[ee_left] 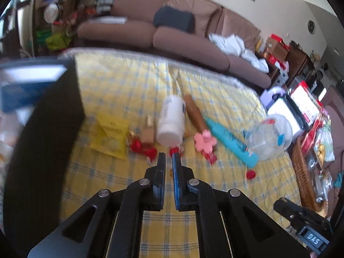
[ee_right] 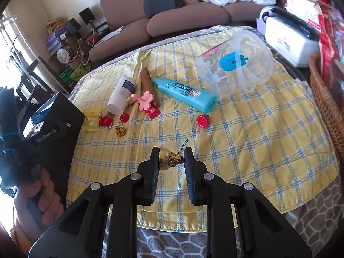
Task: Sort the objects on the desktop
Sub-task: 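Grasp a round gold-brown candy with the left gripper while the right holds its candy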
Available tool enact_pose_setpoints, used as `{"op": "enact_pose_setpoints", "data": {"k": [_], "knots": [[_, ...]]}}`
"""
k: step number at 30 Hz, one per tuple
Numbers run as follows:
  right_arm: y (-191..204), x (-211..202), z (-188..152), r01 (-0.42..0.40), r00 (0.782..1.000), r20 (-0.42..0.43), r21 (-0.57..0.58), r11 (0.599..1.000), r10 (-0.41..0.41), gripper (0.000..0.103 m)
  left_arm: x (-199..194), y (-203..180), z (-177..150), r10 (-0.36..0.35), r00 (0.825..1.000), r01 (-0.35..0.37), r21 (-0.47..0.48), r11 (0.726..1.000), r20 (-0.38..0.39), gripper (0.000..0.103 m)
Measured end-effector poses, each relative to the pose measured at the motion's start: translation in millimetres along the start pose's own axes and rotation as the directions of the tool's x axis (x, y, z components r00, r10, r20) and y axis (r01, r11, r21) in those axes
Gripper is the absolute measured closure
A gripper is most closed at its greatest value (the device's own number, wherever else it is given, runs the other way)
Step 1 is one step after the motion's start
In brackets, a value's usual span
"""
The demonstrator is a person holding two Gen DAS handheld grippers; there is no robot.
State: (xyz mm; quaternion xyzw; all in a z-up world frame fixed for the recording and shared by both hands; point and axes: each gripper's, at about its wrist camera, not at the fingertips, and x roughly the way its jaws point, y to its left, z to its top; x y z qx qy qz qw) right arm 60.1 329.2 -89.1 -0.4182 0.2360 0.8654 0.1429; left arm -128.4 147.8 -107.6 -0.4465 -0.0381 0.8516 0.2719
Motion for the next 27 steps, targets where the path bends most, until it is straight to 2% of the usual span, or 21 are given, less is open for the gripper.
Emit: {"op": "enact_pose_setpoints", "data": {"k": [2, 5, 7, 10, 11, 12, 16, 20, 27], "knots": [[2, 1, 0, 0.000, 1.000, -0.005, -0.006, 1.000, 0.000, 0.082, 24, -1, -6, -0.062, 0.996, 0.062, -0.015, 0.998, -0.064, 0.065], [2, 1, 2, 0.005, 1.000, -0.003, -0.015, 1.000, -0.005, 0.082, 55, -10, -16, -0.004, 0.993, 0.011, 0.064, 0.998, -0.116, 0.065], [-2, 2, 3, 0.007, 1.000, -0.001, -0.009, 1.000, -0.007, 0.082, 69, -15, -20, 0.041, 0.992, -0.028, 0.112, 0.993, -0.120, 0.065], [-7, 6, 4, 0.021, 1.000, -0.009, 0.001, 1.000, -0.021, 0.082, 73, -17, -21, 0.031, 0.996, -0.020, 0.132, 0.991, -0.079, 0.067], [-8, 8, 4, 0.026, 1.000, -0.013, 0.002, 1.000, -0.026, 0.082, 74, -17, -21, 0.030, 0.997, -0.019, 0.141, 0.990, -0.077, 0.074], [-8, 11, 4, 0.030, 0.999, -0.020, 0.003, 1.000, -0.030, 0.082, 74, -17, -22, 0.026, 0.997, -0.015, 0.148, 0.989, -0.074, 0.083], [-4, 16, 3, 0.018, 0.999, -0.030, -0.006, 1.000, -0.018, 0.082, 70, -13, -21, 0.021, 0.998, -0.011, 0.166, 0.986, -0.063, 0.083], [1, 13, 3, -0.010, 1.000, -0.019, -0.015, 1.000, 0.010, 0.082, 55, -10, -17, 0.080, 0.996, -0.074, 0.158, 0.985, -0.034, 0.083], [-4, 5, 3, -0.011, 1.000, -0.010, 0.002, 1.000, 0.011, 0.082, -3, -17, -3, 0.138, 0.988, -0.146, 0.130, 0.981, 0.071, 0.083]]}}
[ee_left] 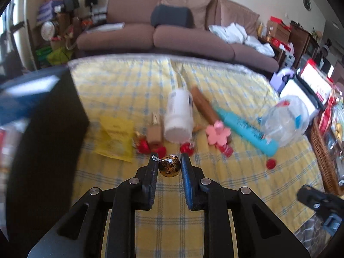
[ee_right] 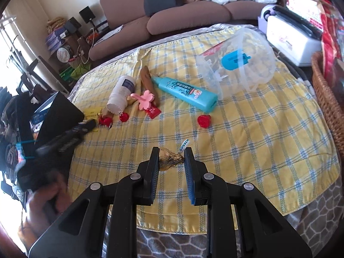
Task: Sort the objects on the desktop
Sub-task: 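Grasp a round gold-brown candy with the left gripper while the right holds its candy, then carry both candies over the black box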
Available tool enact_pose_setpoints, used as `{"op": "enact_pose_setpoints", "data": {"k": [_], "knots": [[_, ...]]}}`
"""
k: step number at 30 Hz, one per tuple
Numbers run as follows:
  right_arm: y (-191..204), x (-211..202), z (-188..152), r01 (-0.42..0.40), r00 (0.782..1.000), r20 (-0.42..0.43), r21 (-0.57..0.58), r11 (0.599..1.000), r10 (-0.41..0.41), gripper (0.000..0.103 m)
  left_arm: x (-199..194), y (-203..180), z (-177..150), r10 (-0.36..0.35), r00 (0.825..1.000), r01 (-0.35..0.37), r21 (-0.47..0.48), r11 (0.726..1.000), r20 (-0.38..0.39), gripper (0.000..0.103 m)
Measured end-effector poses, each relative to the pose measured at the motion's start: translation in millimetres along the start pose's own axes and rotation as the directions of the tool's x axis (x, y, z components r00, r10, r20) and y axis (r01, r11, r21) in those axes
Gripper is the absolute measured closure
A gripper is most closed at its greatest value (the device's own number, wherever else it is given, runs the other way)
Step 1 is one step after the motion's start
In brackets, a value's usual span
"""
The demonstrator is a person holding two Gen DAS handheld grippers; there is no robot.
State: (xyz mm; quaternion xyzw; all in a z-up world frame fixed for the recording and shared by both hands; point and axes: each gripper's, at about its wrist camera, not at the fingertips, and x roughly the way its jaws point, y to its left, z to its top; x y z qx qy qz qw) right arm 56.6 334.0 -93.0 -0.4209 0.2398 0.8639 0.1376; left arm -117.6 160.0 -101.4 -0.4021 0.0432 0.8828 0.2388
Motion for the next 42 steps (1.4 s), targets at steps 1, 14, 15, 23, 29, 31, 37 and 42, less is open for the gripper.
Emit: {"op": "enact_pose_setpoints", "data": {"k": [1, 14, 15, 23, 29, 31, 37, 42], "knots": [[-1, -1, 0, 0.000, 1.000, 0.002, 0.003, 1.000, 0.000, 0.082, -11, -2, 2, 0.012, 1.000, -0.012, 0.006, 1.000, 0.023, 0.083], [20, -33, 11, -0.061, 0.995, 0.075, -0.030, 0.998, 0.063, 0.082, -138, 0, 22, 0.176, 0.974, -0.174, -0.030, 0.984, 0.139, 0.083], [26, -38, 12, -0.067, 0.994, 0.087, -0.039, 0.997, 0.070, 0.082, -151, 6, 23, 0.205, 0.968, -0.202, -0.037, 0.979, 0.144, 0.083], [118, -56, 17, -0.091, 0.986, 0.116, -0.219, 0.971, 0.118, 0.082, -247, 69, 33, 0.432, 0.870, -0.415, -0.121, 0.902, 0.238, 0.082], [209, -78, 8, -0.179, 0.962, 0.135, -0.341, 0.923, 0.236, 0.082, -275, 119, 25, 0.482, 0.840, -0.450, -0.176, 0.876, 0.250, 0.082], [242, -81, 6, -0.208, 0.952, 0.134, -0.375, 0.903, 0.275, 0.082, -280, 137, 22, 0.495, 0.834, -0.458, -0.196, 0.867, 0.243, 0.082], [320, -79, -15, -0.303, 0.908, 0.127, -0.457, 0.836, 0.398, 0.082, -290, 203, 3, 0.380, 0.901, -0.309, -0.303, 0.901, 0.210, 0.082], [349, -45, -40, -0.426, 0.878, 0.010, -0.442, 0.790, 0.479, 0.082, -281, 238, -11, 0.349, 0.928, -0.280, -0.372, 0.885, 0.131, 0.082]]}}
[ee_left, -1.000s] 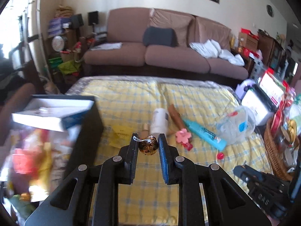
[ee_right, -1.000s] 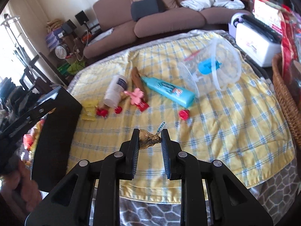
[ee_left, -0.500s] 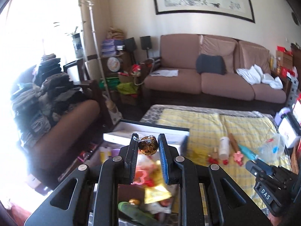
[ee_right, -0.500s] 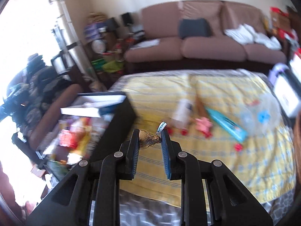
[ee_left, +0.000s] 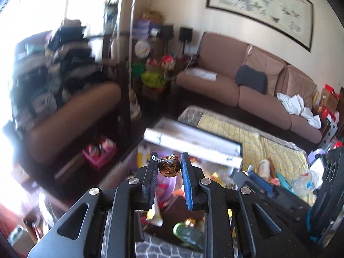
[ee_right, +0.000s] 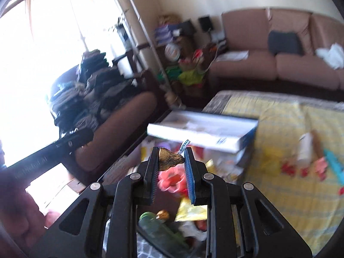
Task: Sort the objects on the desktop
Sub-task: 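Carry both candies over the black box, then open both grippers over the black box and return to the cloth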
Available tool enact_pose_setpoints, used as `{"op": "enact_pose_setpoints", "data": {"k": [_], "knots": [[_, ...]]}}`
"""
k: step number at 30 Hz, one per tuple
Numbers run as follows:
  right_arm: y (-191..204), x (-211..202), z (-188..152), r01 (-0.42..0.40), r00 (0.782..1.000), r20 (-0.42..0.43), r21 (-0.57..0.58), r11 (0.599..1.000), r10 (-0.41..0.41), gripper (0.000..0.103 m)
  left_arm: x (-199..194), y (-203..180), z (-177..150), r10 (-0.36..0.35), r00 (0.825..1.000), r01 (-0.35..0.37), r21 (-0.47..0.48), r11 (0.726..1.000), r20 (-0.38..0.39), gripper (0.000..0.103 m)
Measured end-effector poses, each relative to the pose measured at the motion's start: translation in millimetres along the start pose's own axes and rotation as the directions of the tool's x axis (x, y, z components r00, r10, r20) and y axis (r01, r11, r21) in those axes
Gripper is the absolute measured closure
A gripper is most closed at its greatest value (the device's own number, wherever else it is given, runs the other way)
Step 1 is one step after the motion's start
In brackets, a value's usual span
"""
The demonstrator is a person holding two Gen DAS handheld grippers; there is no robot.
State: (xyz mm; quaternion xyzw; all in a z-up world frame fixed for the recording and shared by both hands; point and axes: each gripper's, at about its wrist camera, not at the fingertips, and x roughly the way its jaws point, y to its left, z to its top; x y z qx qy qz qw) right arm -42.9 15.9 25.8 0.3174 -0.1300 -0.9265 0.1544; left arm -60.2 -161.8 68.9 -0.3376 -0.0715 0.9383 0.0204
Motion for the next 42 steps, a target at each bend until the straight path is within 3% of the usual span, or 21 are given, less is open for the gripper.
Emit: {"op": "enact_pose_setpoints", "data": {"k": [3, 5, 9, 14, 15, 16, 17, 18, 19, 26, 33, 38, 42], "knots": [[1, 7, -11, -0.034, 0.999, -0.033, 0.016, 0.999, 0.034, 0.082, 29, 27, -14, -0.085, 0.983, 0.059, -0.158, 0.986, -0.163, 0.082], [-5, 11, -17, -0.059, 0.997, -0.056, 0.046, 0.997, 0.062, 0.082, 44, 41, -23, -0.144, 0.966, 0.091, -0.243, 0.966, -0.214, 0.082], [-25, 31, -31, -0.092, 0.986, -0.123, 0.141, 0.986, 0.110, 0.082, 59, 44, -34, -0.111, 0.957, 0.041, -0.250, 0.967, -0.270, 0.082], [-34, 36, -41, -0.176, 0.969, -0.137, 0.202, 0.963, 0.206, 0.079, 63, 28, -42, -0.137, 0.946, 0.066, -0.240, 0.969, -0.295, 0.082], [-34, 37, -42, -0.197, 0.963, -0.143, 0.209, 0.958, 0.230, 0.075, 64, 24, -40, -0.132, 0.944, 0.061, -0.232, 0.971, -0.302, 0.080], [-34, 39, -42, -0.204, 0.959, -0.155, 0.211, 0.956, 0.239, 0.060, 65, 21, -41, -0.118, 0.942, 0.046, -0.226, 0.973, -0.314, 0.074], [-34, 41, -43, -0.203, 0.956, -0.167, 0.215, 0.955, 0.241, 0.053, 64, 20, -41, -0.106, 0.941, 0.030, -0.231, 0.973, -0.322, 0.047], [-35, 41, -44, -0.190, 0.958, -0.173, 0.216, 0.958, 0.229, 0.046, 64, 21, -41, -0.092, 0.942, 0.011, -0.244, 0.970, -0.324, 0.024], [-37, 41, -45, -0.166, 0.963, -0.175, 0.216, 0.962, 0.205, 0.046, 62, 22, -41, -0.086, 0.946, 0.003, -0.259, 0.966, -0.311, 0.021], [-81, 19, -47, -0.087, 0.983, -0.128, 0.312, 0.946, 0.132, 0.041, 58, 14, -39, -0.099, 0.949, 0.008, -0.292, 0.956, -0.298, 0.019], [-140, -16, -51, 0.041, 0.995, -0.101, 0.356, 0.934, -0.005, 0.039, 60, -42, -38, -0.152, 0.941, 0.098, -0.188, 0.977, -0.301, 0.019], [-200, -45, -66, 0.124, 0.991, -0.096, 0.438, 0.891, -0.091, 0.039, 60, -103, -44, -0.227, 0.925, 0.209, -0.088, 0.974, -0.305, 0.019], [-251, -66, -84, 0.195, 0.981, -0.104, 0.533, 0.823, -0.165, 0.039, 65, -148, -57, -0.275, 0.901, 0.283, -0.025, 0.959, -0.336, 0.018]]}}
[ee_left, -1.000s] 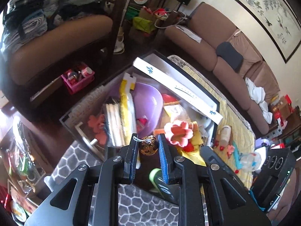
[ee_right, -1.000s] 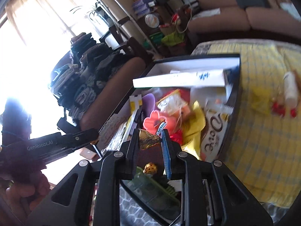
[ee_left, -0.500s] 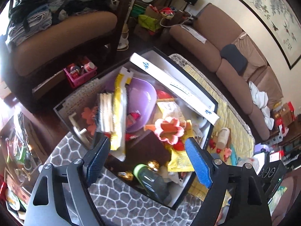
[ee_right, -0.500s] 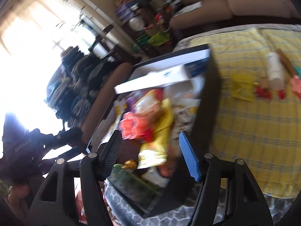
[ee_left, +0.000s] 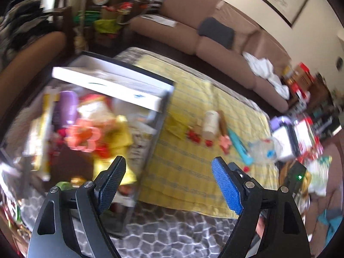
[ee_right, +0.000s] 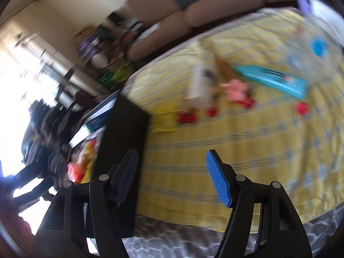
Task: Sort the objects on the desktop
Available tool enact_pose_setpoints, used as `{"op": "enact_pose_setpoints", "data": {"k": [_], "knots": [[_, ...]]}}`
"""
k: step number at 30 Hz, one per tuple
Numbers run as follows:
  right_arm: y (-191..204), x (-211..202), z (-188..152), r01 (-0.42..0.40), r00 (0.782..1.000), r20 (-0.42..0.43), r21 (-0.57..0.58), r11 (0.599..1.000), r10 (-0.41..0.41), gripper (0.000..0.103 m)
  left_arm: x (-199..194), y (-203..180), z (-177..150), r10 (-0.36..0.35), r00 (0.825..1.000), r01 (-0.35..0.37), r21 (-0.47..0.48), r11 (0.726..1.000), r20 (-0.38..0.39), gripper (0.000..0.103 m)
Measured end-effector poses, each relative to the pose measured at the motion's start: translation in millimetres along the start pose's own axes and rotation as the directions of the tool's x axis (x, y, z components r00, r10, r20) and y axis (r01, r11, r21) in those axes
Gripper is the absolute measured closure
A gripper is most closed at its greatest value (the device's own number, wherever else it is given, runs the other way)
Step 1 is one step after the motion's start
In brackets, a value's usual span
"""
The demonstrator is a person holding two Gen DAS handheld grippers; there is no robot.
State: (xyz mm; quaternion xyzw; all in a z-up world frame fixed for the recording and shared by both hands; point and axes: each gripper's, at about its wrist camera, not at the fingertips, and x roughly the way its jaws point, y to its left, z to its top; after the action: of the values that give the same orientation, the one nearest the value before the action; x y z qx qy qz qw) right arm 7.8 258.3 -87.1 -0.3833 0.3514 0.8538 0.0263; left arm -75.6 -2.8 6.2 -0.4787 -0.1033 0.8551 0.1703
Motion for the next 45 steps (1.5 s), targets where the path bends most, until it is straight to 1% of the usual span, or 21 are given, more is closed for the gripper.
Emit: {"op": "enact_pose_setpoints", "data": {"k": [2, 5, 8, 10, 15, 19, 23, 25, 27, 29, 30, 31, 33, 34, 35, 37, 38, 40, 42, 44, 45], "knots": [[-20, -3, 3, 0.020, 1.000, 0.006, 0.024, 1.000, -0.020, 0.039, 9, -12, -4, -0.013, 1.000, 0.013, 0.008, 1.000, -0.022, 0.018], [-41, -6, 6, 0.101, 0.995, 0.022, 0.023, 0.995, -0.101, 0.039, 24, -28, -12, -0.016, 0.998, 0.017, 0.021, 1.000, -0.057, 0.018], [-63, -9, 9, 0.198, 0.979, 0.037, 0.025, 0.980, -0.199, 0.039, 34, -44, -18, 0.008, 0.997, -0.004, 0.052, 0.999, -0.077, 0.018], [-77, -10, 10, 0.236, 0.971, 0.038, 0.028, 0.971, -0.237, 0.039, 41, -54, -22, 0.018, 0.996, -0.012, 0.072, 0.997, -0.089, 0.018], [-107, 0, 11, 0.357, 0.934, 0.003, 0.029, 0.934, -0.357, 0.039, 62, -63, -23, 0.014, 0.992, -0.006, 0.070, 0.998, -0.126, 0.018], [-116, 0, 12, 0.448, 0.893, 0.058, -0.003, 0.894, -0.447, 0.039, 83, -66, -23, 0.026, 0.991, -0.021, 0.042, 0.999, -0.131, 0.018], [-122, 4, 17, 0.454, 0.888, 0.086, -0.005, 0.891, -0.452, 0.039, 111, -67, -21, 0.023, 0.988, -0.022, 0.008, 1.000, -0.151, 0.018], [-122, 12, 21, 0.475, 0.878, 0.089, -0.037, 0.879, -0.471, 0.042, 124, -69, -21, 0.020, 0.988, -0.020, 0.005, 1.000, -0.152, 0.018], [-121, 20, 26, 0.493, 0.869, 0.096, -0.074, 0.867, -0.486, 0.044, 137, -77, -22, 0.051, 0.987, -0.044, 0.049, 0.998, -0.152, 0.018], [-120, 26, 28, 0.506, 0.862, 0.100, -0.094, 0.858, -0.497, 0.048, 149, -86, -24, 0.112, 0.984, -0.094, 0.131, 0.987, -0.138, 0.018], [-120, 30, 30, 0.514, 0.857, 0.098, -0.104, 0.851, -0.505, 0.050, 156, -90, -24, 0.120, 0.983, -0.096, 0.166, 0.981, -0.136, 0.018], [-119, 32, 30, 0.524, 0.852, 0.103, -0.113, 0.844, -0.514, 0.052, 164, -91, -24, 0.076, 0.985, -0.046, 0.184, 0.982, -0.155, 0.018], [-115, 35, 28, 0.547, 0.837, 0.118, -0.140, 0.825, -0.535, 0.056, 178, -87, -23, -0.069, 0.978, 0.103, 0.166, 0.981, -0.198, 0.018], [-114, 35, 27, 0.550, 0.835, 0.121, -0.147, 0.822, -0.537, 0.066, 182, -84, -24, -0.095, 0.978, 0.126, 0.158, 0.979, -0.188, 0.018], [-114, 33, 27, 0.544, 0.839, 0.122, -0.147, 0.826, -0.531, 0.071, 187, -81, -24, -0.095, 0.982, 0.121, 0.156, 0.980, -0.166, 0.018], [-117, 26, 28, 0.497, 0.867, 0.108, -0.113, 0.860, -0.487, 0.095, 198, -75, -26, -0.055, 0.992, 0.073, 0.164, 0.984, -0.114, 0.018], [-119, 25, 30, 0.470, 0.882, 0.101, -0.095, 0.878, -0.461, 0.100, 202, -72, -27, -0.040, 0.996, 0.054, 0.174, 0.983, -0.084, 0.018], [-121, 18, 29, 0.431, 0.900, 0.103, -0.070, 0.899, -0.424, 0.102, 207, -72, -28, -0.032, 0.999, 0.036, 0.198, 0.979, -0.026, 0.019], [-118, 11, 30, 0.424, 0.902, 0.120, -0.077, 0.902, -0.414, 0.102, 211, -80, -25, -0.003, 0.999, -0.005, 0.242, 0.970, 0.032, 0.019], [-117, 6, 32, 0.411, 0.907, 0.133, -0.077, 0.908, -0.399, 0.102, 222, -87, -19, -0.002, 0.999, -0.008, 0.279, 0.960, 0.035, 0.020], [-117, 2, 33, 0.406, 0.909, 0.138, -0.071, 0.911, -0.394, 0.102, 229, -90, -17, 0.002, 1.000, -0.009, 0.288, 0.957, 0.026, 0.025]]}}
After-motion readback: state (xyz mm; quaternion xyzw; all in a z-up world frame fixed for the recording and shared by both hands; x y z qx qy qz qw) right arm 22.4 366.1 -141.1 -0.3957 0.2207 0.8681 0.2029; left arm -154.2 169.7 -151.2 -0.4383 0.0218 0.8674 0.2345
